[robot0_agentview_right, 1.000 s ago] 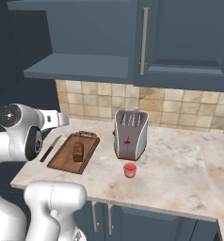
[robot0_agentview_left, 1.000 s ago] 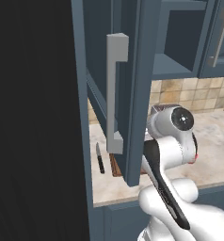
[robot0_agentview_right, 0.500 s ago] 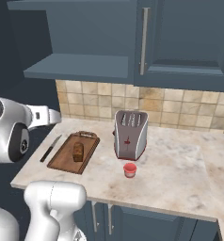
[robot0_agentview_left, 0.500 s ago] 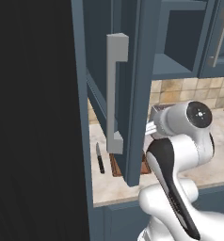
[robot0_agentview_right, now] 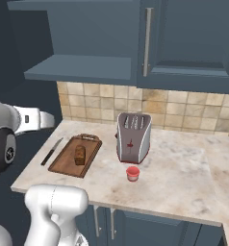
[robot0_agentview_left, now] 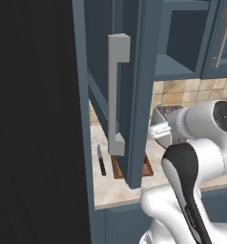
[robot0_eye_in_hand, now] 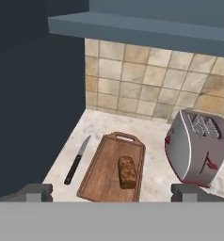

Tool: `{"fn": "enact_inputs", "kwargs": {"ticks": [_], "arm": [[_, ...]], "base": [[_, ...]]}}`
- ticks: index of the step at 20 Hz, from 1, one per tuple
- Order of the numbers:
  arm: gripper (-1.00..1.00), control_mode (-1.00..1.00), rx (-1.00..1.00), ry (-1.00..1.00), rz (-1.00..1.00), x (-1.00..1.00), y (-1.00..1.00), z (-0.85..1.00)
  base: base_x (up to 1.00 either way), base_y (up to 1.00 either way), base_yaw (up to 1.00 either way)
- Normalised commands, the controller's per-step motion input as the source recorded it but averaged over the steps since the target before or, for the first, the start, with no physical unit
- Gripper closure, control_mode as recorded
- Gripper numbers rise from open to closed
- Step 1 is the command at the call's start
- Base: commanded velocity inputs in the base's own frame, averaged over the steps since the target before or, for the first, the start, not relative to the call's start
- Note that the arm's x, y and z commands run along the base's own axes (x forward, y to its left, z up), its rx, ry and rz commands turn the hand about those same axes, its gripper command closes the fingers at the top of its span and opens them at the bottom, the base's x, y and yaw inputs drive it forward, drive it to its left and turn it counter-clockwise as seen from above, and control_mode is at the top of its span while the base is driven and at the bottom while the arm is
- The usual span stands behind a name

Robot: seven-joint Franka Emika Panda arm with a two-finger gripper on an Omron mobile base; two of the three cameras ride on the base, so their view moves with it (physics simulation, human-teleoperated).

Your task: Pick the bread, place it on the cutting board, pick the jam, place it on the counter, and close the cabinet.

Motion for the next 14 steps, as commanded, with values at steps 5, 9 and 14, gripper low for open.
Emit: {"fn": "enact_inputs", "kwargs": {"ticks": [5,9,14], "arm": [[-1.0,-1.0,0.05,-0.1,0.0,-0.47,0.0,0.0],[-1.0,-1.0,0.04,-0.09,0.0,-0.43,0.0,0.0],[-1.0,-1.0,0.04,-0.07,0.0,-0.39,0.0,0.0]], "base": [[0.0,0.0,0.0],[0.0,0.0,0.0],[0.0,0.0,0.0]]}}
